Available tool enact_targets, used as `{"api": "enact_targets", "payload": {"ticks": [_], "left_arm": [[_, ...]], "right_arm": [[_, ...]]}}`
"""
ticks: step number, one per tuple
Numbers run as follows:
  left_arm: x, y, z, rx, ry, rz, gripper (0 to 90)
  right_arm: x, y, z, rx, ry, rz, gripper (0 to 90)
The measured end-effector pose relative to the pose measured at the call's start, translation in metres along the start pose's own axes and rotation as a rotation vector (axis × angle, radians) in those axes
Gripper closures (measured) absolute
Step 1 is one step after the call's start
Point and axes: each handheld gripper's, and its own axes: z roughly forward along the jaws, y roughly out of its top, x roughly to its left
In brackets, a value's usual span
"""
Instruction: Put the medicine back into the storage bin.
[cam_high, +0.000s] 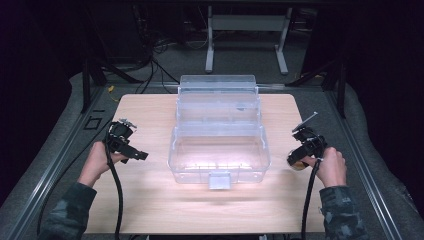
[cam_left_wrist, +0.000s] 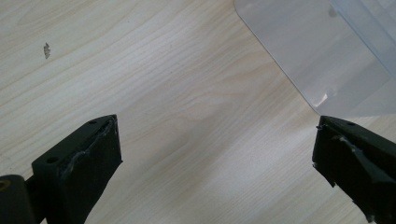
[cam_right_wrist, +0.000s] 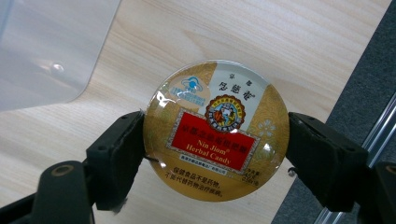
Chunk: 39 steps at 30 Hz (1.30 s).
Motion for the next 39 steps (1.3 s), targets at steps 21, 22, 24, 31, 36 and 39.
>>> {"api": "enact_targets", "payload": {"ticks": [21,22,24,31,36,39], "left_arm": [[0.001,-0.001,-0.001,0.001,0.009,0.003,1.1],[0.002,-0.001,-0.001,0.0,0.009,0.001,1.2],[0.001,-0.001,0.0,0.004,0.006,0.0,1.2],[0.0,0.0,-0.001,0.006,0.009,0.009,1.3],[0.001,-0.001,-0.001,0.007,0.01,0.008,1.3],[0.002,-0.001,-0.002,0.006,0.011,0.01,1.3]], "right_arm": [[0.017,0.022,-0.041,-0.013,-0.001,-0.056,21.3],[0.019,0.023,-0.043,-0.013,-0.008,-0.059,21.3],[0.021,0.026,-0.047,-0.019,-0.003,-0.065,21.4],[0.032,0.035,-0.057,-0.023,-0.025,-0.09,21.3],[0.041,0.042,-0.063,-0.025,-0.021,-0.116,21.4],[0.047,0.045,-0.064,-0.018,-0.013,-0.134,21.3]]}}
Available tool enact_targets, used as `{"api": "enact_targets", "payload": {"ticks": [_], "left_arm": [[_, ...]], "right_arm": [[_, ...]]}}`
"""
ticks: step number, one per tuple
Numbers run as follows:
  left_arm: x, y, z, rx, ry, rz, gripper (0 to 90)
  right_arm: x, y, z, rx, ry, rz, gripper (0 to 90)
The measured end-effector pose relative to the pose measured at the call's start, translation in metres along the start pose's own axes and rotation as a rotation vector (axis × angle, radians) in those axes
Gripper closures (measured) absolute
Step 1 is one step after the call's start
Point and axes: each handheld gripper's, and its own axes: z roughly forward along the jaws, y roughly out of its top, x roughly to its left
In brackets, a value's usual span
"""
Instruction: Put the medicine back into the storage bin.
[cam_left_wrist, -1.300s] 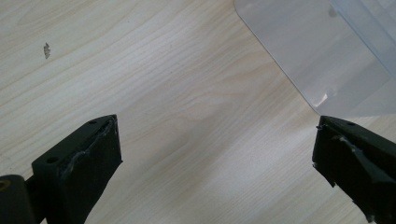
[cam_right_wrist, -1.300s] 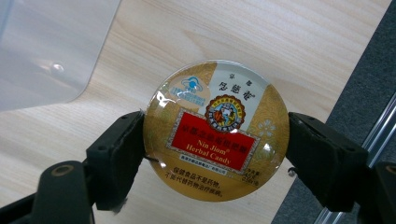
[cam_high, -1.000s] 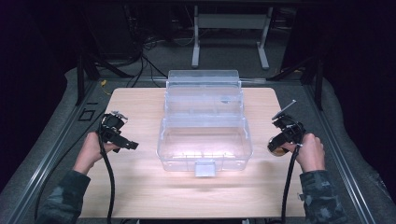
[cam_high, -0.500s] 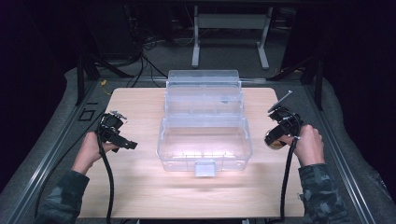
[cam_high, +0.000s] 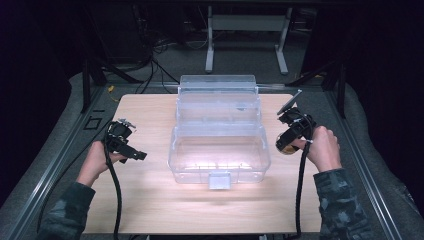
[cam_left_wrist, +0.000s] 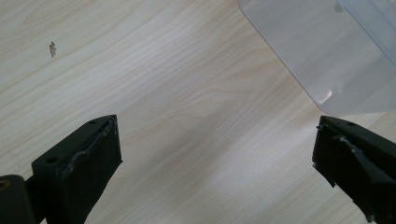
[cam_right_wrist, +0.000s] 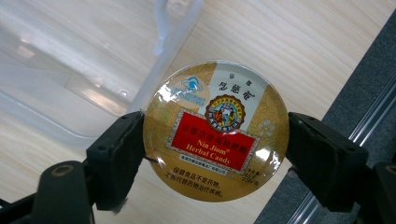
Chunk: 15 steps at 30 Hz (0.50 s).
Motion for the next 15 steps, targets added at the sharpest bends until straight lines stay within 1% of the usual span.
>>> {"api": "enact_targets", "payload": {"ticks": [3,6,12,13,14,15], "left_arm": [[0.0,0.0,0.0,-0.001,-0.002,-0.002,1.3],[0.0,0.0,0.001,0.0,0.0,-0.002,1.3],[0.0,-0.001,0.001,0.004,-0.007,-0.001,1.4],[0.0,-0.001,0.001,0.004,-0.007,-0.001,1.4],[0.001,-0.001,0.001,0.002,-0.008,-0.001,1.4],[0.001,-0.001,0.001,0.003,-0.008,-0.002,1.4]], "right_arm": [[0.005,0.005,-0.001,-0.005,-0.003,-0.01,21.3],[0.011,0.01,-0.003,-0.008,0.006,-0.029,21.3],[0.029,0.022,-0.006,-0.019,0.013,-0.081,21.3],[0.032,0.024,-0.006,-0.019,0.026,-0.086,21.3],[0.035,0.025,-0.005,-0.016,0.025,-0.094,21.3],[0.039,0.027,-0.005,-0.007,-0.013,-0.105,21.3]]}}
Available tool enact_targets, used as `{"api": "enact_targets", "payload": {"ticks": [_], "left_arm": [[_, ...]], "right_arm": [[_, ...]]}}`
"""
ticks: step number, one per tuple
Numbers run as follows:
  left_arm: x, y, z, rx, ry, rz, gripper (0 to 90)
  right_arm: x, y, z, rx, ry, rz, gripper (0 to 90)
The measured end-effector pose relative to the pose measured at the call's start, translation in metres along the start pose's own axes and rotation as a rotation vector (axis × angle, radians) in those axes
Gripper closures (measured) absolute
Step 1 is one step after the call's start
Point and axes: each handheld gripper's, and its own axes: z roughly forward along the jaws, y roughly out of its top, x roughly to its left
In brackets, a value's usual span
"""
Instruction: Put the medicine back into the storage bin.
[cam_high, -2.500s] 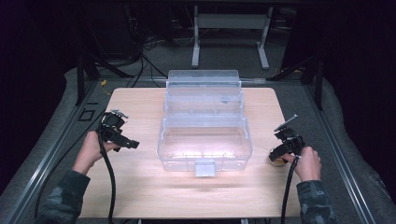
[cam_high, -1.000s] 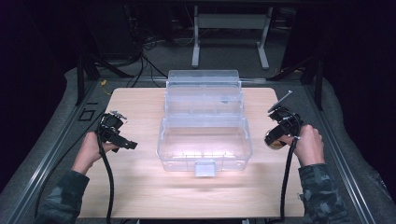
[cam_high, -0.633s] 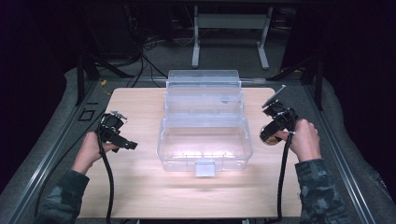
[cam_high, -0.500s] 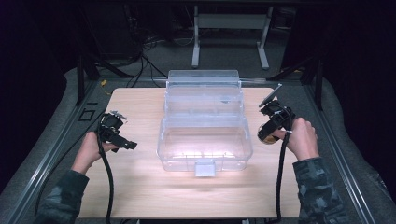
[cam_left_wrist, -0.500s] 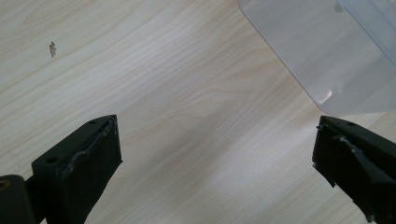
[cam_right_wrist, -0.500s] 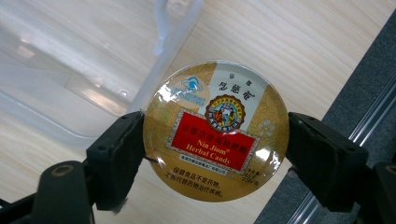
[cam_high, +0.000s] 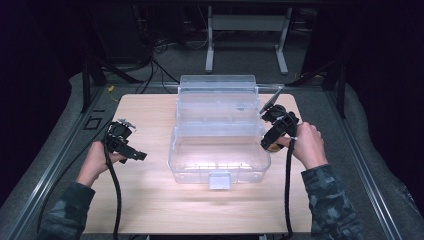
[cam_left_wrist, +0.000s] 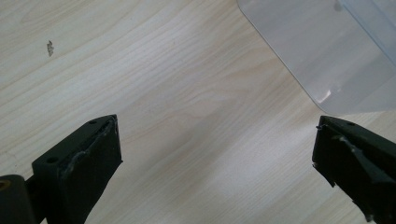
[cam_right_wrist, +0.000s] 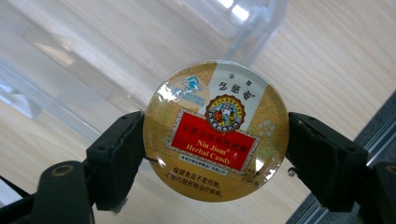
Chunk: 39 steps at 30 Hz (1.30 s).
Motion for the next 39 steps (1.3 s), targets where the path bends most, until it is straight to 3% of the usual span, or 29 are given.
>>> {"api": "enact_targets", "payload": {"ticks": [1,3,4,5,8,11,15,27,39], "left_arm": [[0.0,0.0,0.0,0.0,0.0,0.0,1.4],[0.0,0.0,0.001,0.001,0.0,0.0,1.3],[0.0,0.0,0.001,0.001,0.0,0.0,1.3],[0.0,-0.001,0.0,-0.001,-0.001,0.0,1.3],[0.001,-0.002,-0.001,-0.006,-0.003,-0.002,1.4],[0.002,-0.004,-0.002,-0.009,-0.006,-0.008,1.4],[0.004,-0.006,-0.001,-0.006,-0.004,-0.011,1.5],[0.001,-0.003,0.005,0.003,-0.019,0.001,1.5],[-0.001,-0.002,0.006,0.009,-0.02,0.006,1.5]], "right_arm": [[0.002,0.002,0.001,-0.013,0.039,-0.003,21.3],[0.009,0.006,0.002,0.001,0.005,-0.025,21.3],[0.01,0.008,0.004,-0.015,0.051,-0.036,21.3],[0.015,0.011,0.004,-0.002,0.015,-0.043,21.3],[0.022,0.016,0.009,-0.014,0.074,-0.065,21.3],[0.03,0.02,0.013,0.0,0.061,-0.08,21.3],[0.037,0.023,0.026,0.027,0.077,-0.095,21.3],[0.038,0.014,0.052,0.08,0.092,-0.108,21.3],[0.042,0.011,0.059,0.094,0.104,-0.119,21.3]]}}
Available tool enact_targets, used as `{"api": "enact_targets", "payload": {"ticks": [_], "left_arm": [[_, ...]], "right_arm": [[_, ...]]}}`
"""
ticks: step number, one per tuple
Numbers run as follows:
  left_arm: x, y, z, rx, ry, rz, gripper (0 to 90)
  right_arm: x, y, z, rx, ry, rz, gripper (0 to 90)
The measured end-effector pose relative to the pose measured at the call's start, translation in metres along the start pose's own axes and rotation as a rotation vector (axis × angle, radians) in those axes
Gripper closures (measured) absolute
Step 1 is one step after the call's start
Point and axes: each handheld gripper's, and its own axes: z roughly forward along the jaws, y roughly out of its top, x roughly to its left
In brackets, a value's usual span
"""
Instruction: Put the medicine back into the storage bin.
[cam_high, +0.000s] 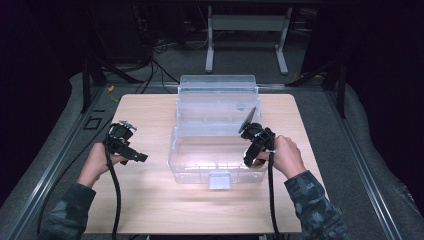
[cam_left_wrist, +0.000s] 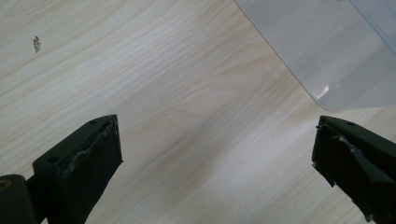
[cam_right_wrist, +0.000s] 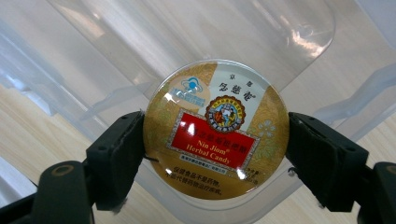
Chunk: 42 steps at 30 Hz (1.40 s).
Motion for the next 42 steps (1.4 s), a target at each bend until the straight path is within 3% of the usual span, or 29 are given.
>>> {"api": "enact_targets", "payload": {"ticks": [9,11,16,24,25,26,28,42], "left_arm": [[-0.001,0.001,0.001,0.005,-0.003,0.002,1.6],[-0.001,0.001,0.0,0.004,-0.004,0.001,1.6],[-0.001,0.003,-0.002,-0.004,-0.007,0.004,1.6],[-0.004,0.013,-0.008,-0.015,0.003,0.019,1.8],[-0.005,0.015,-0.008,-0.016,0.004,0.022,1.7],[-0.005,0.017,-0.009,-0.022,0.0,0.025,1.7],[-0.006,0.021,-0.011,-0.03,0.0,0.029,1.7],[-0.017,0.056,-0.016,-0.059,0.003,0.075,1.4]], "right_arm": [[0.0,-0.001,-0.001,0.018,0.007,-0.005,23.2],[-0.001,-0.002,-0.004,0.009,-0.001,-0.009,18.0],[-0.003,-0.006,-0.018,-0.065,0.019,0.001,14.2],[0.002,-0.02,-0.03,-0.175,0.042,-0.027,13.9],[0.003,-0.021,-0.03,-0.182,0.047,-0.027,13.9],[0.004,-0.023,-0.032,-0.173,0.014,-0.03,13.9],[0.005,-0.026,-0.031,-0.202,0.046,-0.031,13.7],[0.015,-0.042,-0.022,-0.267,0.062,-0.047,14.9]]}}
